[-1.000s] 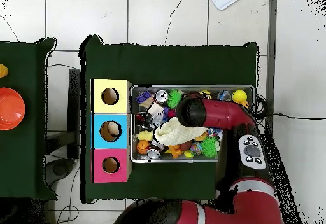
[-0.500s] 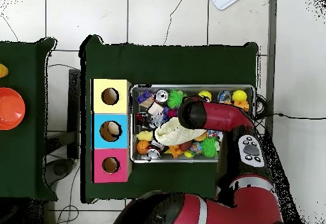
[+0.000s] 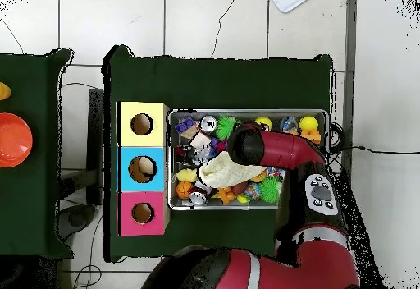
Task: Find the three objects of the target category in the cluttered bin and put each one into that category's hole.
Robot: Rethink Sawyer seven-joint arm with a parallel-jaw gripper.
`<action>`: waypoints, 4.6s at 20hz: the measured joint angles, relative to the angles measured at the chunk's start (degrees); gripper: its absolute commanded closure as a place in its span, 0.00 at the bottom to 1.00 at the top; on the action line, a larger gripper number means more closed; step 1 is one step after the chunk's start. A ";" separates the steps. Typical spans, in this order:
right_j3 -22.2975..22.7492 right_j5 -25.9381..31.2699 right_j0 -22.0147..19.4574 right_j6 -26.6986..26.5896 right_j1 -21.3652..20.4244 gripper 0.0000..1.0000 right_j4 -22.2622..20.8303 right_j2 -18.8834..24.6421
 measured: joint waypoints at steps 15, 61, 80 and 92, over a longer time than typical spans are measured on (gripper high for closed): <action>0.21 -0.35 0.37 0.00 0.69 0.00 4.79 -0.08; -9.46 4.11 13.96 0.00 11.18 0.00 6.87 -21.90; 2.33 5.30 1.84 0.37 5.32 0.00 27.08 -8.64; 3.29 1.81 2.81 0.37 6.02 0.00 26.42 -7.82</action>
